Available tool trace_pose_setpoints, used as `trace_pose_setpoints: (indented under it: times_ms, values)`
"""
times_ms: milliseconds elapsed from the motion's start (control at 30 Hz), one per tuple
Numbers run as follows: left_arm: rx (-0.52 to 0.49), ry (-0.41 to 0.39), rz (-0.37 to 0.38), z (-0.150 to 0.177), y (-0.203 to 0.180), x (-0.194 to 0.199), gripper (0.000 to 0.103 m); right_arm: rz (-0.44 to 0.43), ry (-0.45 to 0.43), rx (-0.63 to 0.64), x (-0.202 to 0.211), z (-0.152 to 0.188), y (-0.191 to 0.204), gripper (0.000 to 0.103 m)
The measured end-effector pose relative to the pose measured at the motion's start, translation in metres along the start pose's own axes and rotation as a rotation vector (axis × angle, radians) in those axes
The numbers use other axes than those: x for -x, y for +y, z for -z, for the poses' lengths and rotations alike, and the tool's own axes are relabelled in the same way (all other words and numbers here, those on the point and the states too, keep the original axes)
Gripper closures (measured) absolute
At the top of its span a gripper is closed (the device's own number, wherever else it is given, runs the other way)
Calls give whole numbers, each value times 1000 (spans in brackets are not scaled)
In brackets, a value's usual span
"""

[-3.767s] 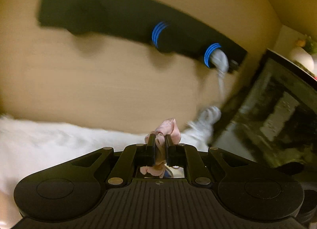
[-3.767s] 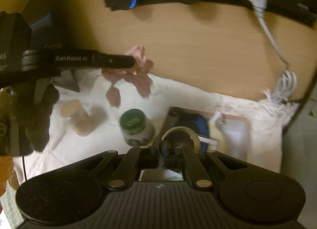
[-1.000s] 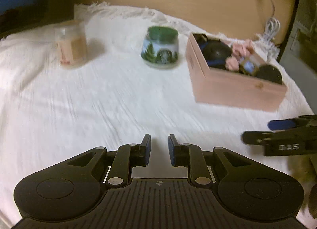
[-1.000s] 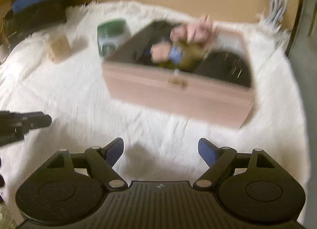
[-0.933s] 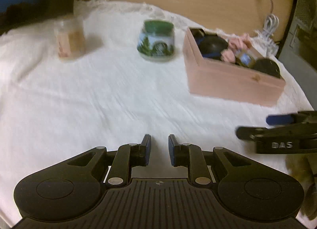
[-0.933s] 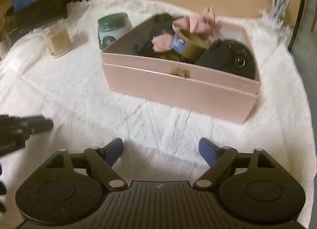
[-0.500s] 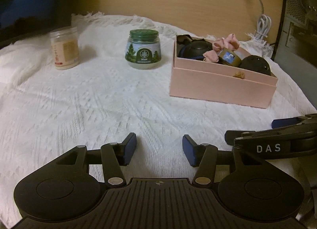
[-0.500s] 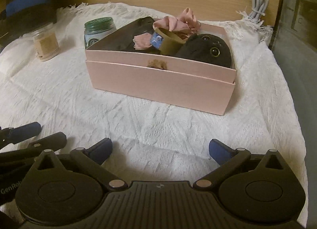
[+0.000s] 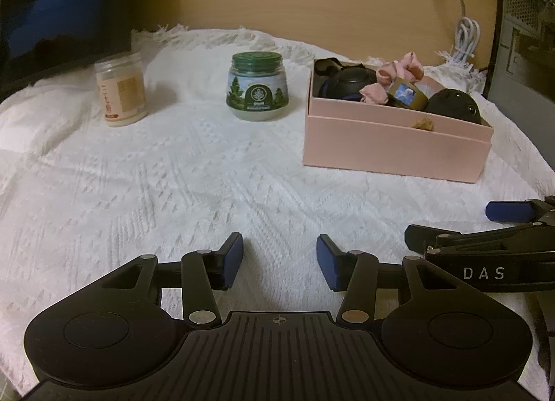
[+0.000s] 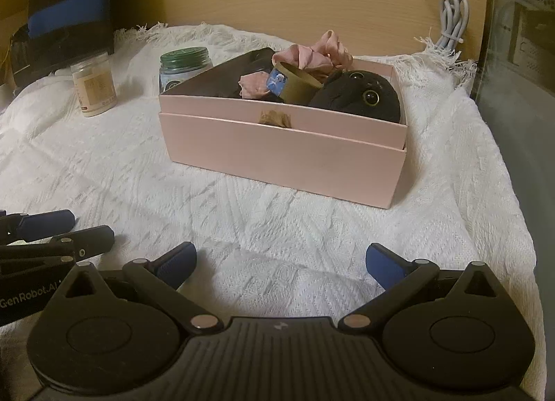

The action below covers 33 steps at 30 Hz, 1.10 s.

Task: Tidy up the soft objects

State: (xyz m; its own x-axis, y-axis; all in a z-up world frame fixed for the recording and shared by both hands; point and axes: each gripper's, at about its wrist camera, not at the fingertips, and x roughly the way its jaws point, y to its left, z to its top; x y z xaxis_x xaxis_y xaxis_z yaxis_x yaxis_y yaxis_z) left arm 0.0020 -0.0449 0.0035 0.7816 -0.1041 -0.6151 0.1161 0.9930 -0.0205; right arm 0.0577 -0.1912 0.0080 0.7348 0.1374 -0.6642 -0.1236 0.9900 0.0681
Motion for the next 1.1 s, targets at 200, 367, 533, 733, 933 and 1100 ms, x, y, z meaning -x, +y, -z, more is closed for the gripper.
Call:
trace_pose_setpoints:
  times_ms: [200,367,533,733,933,1100]
  values:
    - [-5,-3,-1,0,1,0,51,0,0,-1,0,0,0,0]
    - [-6,-4,-2,1,1,0,51,0,0,-1,0,0,0,0]
    - [-7,-5,-1,1,1,0,51,0,0,0,0,0,0,0]
    - [-8,-5,0,1,1,0,51,0,0,0,0,0,0,0]
    - [-7,-5,-2,1,1,0,51,0,0,0,0,0,0,0]
    - [-7,-5,-2,1,1,0,51,0,0,0,0,0,0,0]
